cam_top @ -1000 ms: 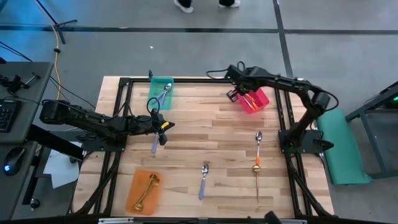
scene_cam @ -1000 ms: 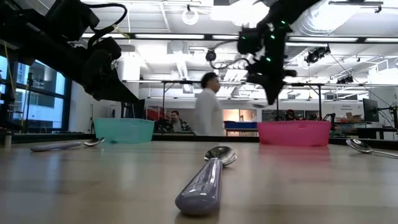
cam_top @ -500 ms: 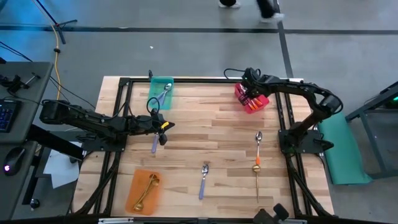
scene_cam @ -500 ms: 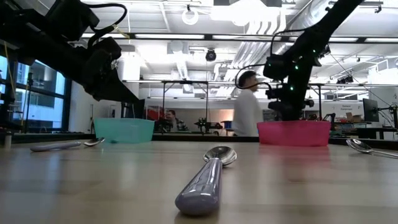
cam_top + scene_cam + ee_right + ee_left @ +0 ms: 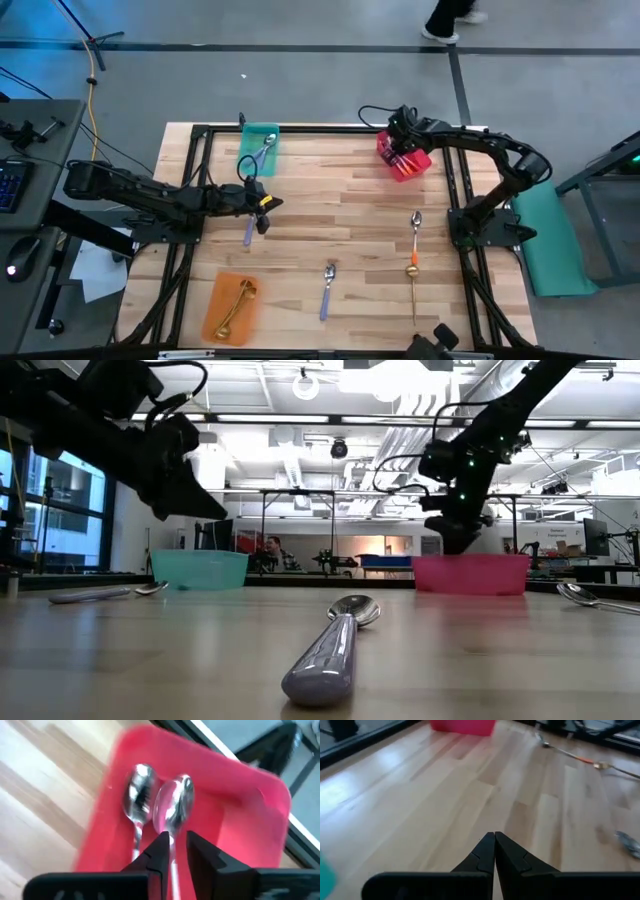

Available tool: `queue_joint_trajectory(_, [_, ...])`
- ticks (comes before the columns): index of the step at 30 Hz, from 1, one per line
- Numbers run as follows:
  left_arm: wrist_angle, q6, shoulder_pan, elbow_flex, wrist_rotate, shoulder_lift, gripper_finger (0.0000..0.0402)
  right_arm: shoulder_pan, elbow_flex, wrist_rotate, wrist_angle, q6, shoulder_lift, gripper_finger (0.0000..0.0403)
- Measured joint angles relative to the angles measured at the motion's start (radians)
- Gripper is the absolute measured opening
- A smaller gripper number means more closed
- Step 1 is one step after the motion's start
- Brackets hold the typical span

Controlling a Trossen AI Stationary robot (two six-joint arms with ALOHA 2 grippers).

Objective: Sort silverware by color (type)
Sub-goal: Put the purple spoon into the blue bin

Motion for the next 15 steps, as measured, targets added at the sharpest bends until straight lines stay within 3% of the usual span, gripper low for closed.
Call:
queue_joint_trajectory(4, [-0.084,0.000,0.000,0.050,0.034,-0.005,0.0003,0.043,0.004,-0.002,0.011,-0.026,-0.004,0.0050])
queue_joint_trajectory(8, [-0.232,0.000,-0.002,0.116,0.036,-0.005,0.0003,0.099,0.004,0.013,0.042,-0.044,-0.026,0.0018])
queue_joint_trajectory(12, [-0.416,-0.021,-0.027,0.183,0.022,-0.005,0.0003,0.158,0.004,0.015,0.165,-0.079,-0.065,0.0005])
queue_joint_trajectory(15, [-0.552,-0.070,-0.069,0.224,-0.017,-0.005,0.0003,0.200,-0.005,-0.049,0.306,-0.099,-0.083,0.0003])
